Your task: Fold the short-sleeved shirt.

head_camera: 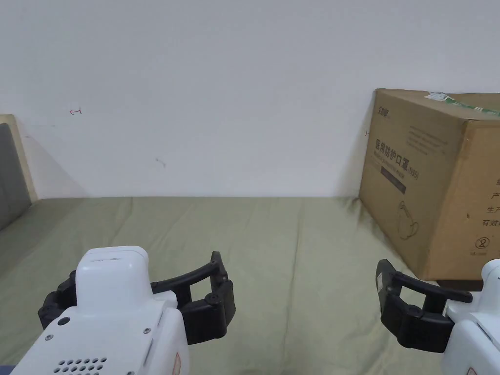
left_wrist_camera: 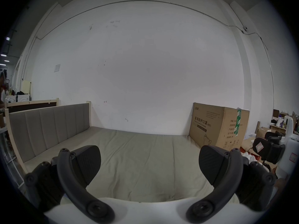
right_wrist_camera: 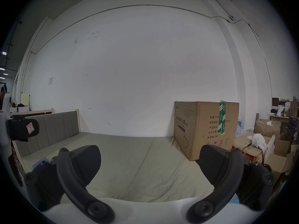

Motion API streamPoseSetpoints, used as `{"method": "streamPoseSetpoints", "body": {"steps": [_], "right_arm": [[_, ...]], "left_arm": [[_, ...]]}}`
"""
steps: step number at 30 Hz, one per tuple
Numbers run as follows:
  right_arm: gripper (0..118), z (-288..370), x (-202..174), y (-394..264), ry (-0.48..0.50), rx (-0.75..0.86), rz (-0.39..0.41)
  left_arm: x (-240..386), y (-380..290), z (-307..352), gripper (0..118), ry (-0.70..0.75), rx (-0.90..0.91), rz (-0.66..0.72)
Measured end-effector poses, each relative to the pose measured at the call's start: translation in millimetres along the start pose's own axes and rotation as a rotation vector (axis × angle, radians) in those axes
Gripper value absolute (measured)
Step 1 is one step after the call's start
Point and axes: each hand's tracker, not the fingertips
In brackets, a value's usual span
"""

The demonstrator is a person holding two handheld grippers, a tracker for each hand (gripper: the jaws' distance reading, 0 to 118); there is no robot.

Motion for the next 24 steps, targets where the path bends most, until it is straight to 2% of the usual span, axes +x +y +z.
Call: {"method": "streamPoseSetpoints", "body": {"steps": [5,7,10,13,15,17,24], "right_arm": [[118,-1.4,-2.8,-4.4,0.006,-0.002,0.009],[118,-6.4,-2.7,-9.3,0.017,-0.011,0.006],[118,-26.0,-3.7,-25.3,0.009,-0.061,0.016],[118,-57.2,-3.2,-58.7,0.0,-0.171,0.046],[118,-69.8,-0.3,-76.6,-0.009,-0.233,0.015],[118,-73.3,4.0,-89.6,-0.007,-0.229,-0.024],[118,-76.0,6.9,-96.3,-0.002,-0.213,-0.025]], "left_arm": [[-2.6,-2.8,-2.2,118,0.003,-0.014,0.008],[-13.3,1.3,-8.7,118,-0.067,-0.105,0.124],[-36.4,0.1,-14.7,118,-0.152,-0.133,0.284],[-49.2,-9.6,-28.6,118,-0.116,-0.171,0.24],[-50.1,-21.7,-37.7,118,-0.046,-0.217,0.178],[-50.1,-32.9,-43.8,118,0.024,-0.248,0.157],[-54.0,-59.2,-63.3,118,-0.02,-0.279,0.16]]}}
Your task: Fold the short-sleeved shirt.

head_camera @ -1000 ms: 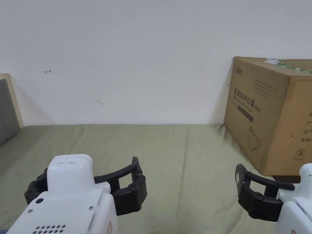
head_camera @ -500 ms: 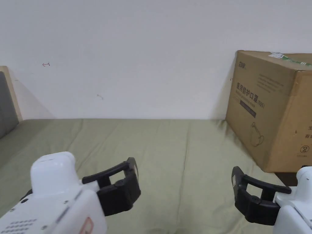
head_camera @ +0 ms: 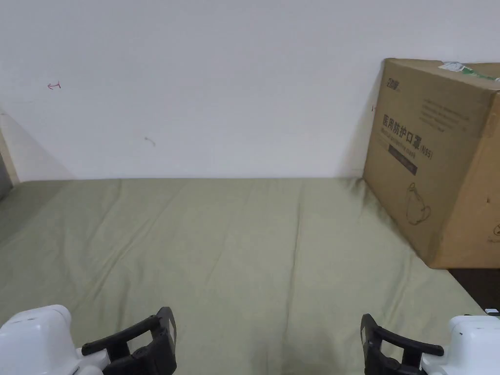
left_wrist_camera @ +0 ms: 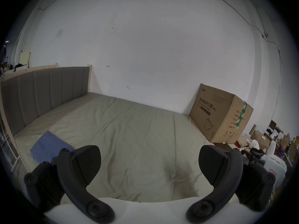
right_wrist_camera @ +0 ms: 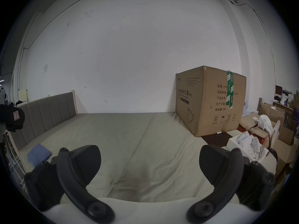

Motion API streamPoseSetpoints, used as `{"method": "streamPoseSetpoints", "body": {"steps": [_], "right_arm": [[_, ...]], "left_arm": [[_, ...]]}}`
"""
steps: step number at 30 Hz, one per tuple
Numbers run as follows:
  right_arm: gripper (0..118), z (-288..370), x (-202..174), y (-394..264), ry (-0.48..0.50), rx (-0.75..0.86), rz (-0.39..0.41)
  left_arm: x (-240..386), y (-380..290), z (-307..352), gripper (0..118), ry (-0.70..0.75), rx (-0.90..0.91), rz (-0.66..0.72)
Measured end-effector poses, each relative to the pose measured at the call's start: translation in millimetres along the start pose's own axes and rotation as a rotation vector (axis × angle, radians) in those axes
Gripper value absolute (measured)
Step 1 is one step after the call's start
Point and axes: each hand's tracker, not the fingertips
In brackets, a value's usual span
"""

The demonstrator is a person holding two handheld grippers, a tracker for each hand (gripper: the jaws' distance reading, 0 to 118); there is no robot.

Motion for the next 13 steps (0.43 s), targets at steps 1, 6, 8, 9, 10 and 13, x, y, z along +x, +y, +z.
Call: {"method": "streamPoseSetpoints", "body": {"steps": [1,6,8,9,10,13], "right_arm": [[118,-0.9,0.3,0.1,-0.005,0.001,0.003],[118,-4.4,3.8,0.8,-0.009,0.002,-0.012],[118,-8.3,5.2,-2.0,-0.017,-0.005,-0.008],[118,-10.0,5.8,-3.7,-0.027,-0.009,-0.007],[118,-11.1,6.6,-4.8,-0.031,-0.015,-0.008],[118,-11.2,8.7,-6.8,-0.028,-0.024,-0.029]], "left_arm": [[1.7,-1.2,-4.0,118,0.007,-0.01,-0.006],[8.1,-5.4,-15.7,118,0.007,-0.028,-0.02],[10.7,-8.4,-22.1,118,0.008,-0.042,-0.035],[11.7,-10.0,-25.6,118,0.005,-0.053,-0.044],[12.4,-11.0,-28.5,118,-0.001,-0.063,-0.046],[13.2,-12.7,-32.0,118,-0.047,-0.082,-0.017]]}}
